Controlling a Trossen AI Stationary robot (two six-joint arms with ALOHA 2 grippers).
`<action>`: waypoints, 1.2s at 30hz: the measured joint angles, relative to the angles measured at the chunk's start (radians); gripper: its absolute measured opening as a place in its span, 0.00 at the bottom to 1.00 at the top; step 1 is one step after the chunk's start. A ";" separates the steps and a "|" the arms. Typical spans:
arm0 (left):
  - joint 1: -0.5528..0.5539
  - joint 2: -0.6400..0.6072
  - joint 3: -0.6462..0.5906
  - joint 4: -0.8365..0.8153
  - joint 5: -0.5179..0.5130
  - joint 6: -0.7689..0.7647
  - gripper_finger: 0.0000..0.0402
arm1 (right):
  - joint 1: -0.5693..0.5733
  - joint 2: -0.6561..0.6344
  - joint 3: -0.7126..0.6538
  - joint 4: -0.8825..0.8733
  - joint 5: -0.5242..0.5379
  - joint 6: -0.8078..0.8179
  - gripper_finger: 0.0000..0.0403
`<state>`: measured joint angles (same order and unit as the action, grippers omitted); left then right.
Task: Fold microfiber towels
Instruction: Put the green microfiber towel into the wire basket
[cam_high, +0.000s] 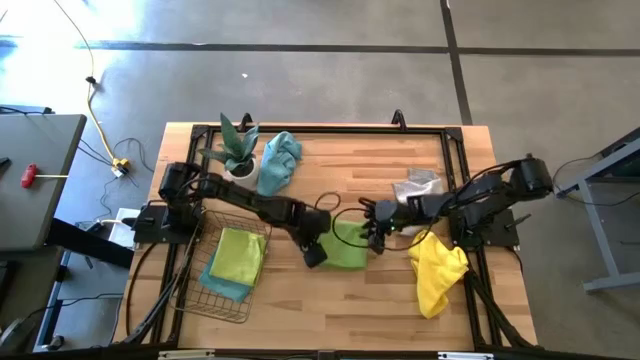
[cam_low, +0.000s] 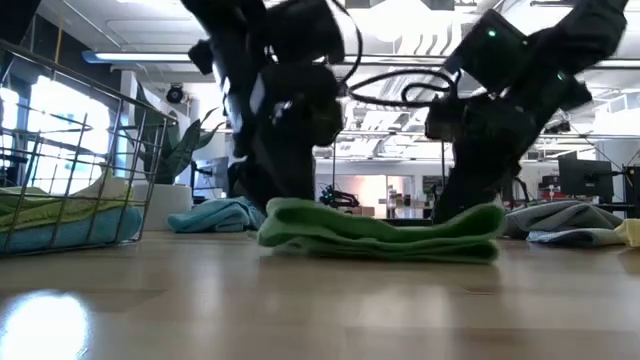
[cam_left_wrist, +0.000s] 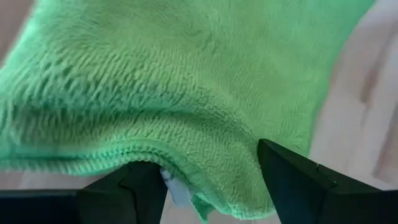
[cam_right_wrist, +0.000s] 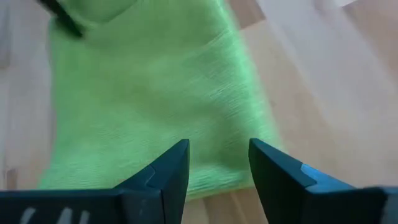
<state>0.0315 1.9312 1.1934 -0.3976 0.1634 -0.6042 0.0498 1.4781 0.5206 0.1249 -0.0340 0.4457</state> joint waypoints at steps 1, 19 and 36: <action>-0.005 0.000 0.007 0.001 -0.016 -0.002 0.57 | -0.011 -0.014 0.018 -0.053 -0.002 -0.023 0.39; 0.071 -0.002 0.045 -0.159 -0.198 -0.032 0.57 | 0.185 -0.055 0.053 -0.079 0.269 0.191 0.39; 0.070 -0.003 0.045 -0.131 -0.182 -0.048 0.57 | 0.213 -0.055 0.053 -0.083 0.242 0.148 0.39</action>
<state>0.1017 1.9285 1.2381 -0.5287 -0.0182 -0.6523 0.2626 1.4231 0.5739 0.0418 0.2077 0.5941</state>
